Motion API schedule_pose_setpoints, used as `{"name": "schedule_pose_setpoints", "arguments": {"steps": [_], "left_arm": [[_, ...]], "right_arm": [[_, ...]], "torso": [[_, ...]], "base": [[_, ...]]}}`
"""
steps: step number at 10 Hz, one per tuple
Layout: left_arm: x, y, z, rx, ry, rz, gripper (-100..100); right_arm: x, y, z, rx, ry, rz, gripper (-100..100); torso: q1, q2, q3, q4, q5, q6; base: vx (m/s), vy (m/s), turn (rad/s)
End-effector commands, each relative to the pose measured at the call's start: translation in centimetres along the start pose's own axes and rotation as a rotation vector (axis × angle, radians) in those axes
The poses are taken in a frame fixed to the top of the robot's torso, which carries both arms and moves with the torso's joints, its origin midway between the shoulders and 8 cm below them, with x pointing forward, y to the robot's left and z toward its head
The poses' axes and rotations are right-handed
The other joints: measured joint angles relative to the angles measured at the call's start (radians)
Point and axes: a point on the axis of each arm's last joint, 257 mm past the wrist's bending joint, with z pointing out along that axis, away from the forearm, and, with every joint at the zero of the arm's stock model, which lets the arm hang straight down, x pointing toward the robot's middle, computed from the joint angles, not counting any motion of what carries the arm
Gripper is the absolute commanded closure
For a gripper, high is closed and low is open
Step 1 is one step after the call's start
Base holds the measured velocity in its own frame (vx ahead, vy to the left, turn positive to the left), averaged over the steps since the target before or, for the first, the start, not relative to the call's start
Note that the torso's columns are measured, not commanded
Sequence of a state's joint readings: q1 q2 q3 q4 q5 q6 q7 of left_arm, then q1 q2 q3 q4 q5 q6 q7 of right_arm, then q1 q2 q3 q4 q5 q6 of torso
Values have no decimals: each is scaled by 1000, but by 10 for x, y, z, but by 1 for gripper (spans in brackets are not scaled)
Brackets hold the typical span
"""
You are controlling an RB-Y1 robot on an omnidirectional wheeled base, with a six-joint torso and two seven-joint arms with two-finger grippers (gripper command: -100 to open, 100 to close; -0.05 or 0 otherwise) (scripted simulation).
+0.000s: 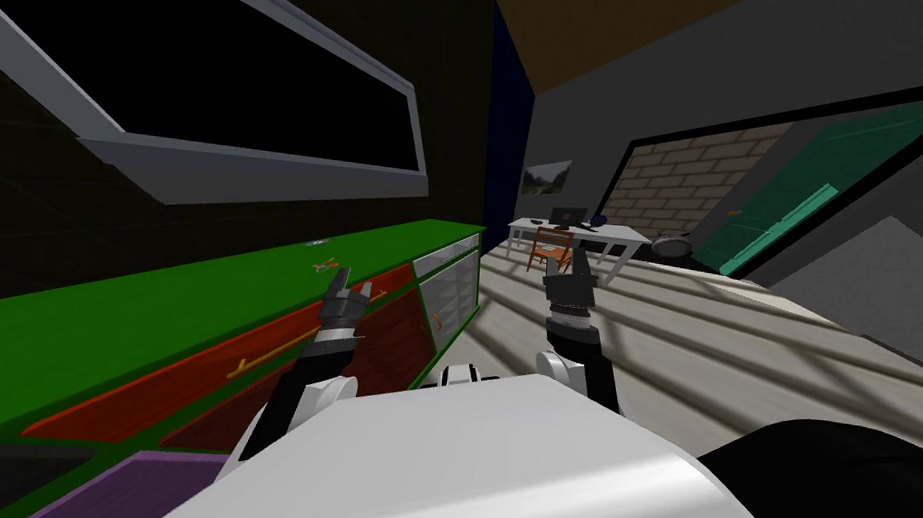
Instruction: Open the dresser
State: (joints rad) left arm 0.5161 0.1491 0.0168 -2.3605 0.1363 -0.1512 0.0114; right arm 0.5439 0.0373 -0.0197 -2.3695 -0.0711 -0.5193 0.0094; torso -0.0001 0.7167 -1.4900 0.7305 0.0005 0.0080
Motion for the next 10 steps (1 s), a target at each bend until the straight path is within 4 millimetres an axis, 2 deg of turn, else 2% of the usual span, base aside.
{"name": "schedule_pose_setpoints", "arguments": {"steps": [1, 10], "left_arm": [[1, 12, 0, -62, 1, -19, -100], [4, 42, -5, -223, -19, -86, -100]], "right_arm": [[0, 0, 0, 0, 0, 0, 0], [0, 0, 0, 0, 0, 0, 0]], "torso": [[0, 0, 0, 0, 0, 0], [1, 15, 10, 5, 0, -6]], "base": [[86, -70, -31], [64, -70, -8]]}}
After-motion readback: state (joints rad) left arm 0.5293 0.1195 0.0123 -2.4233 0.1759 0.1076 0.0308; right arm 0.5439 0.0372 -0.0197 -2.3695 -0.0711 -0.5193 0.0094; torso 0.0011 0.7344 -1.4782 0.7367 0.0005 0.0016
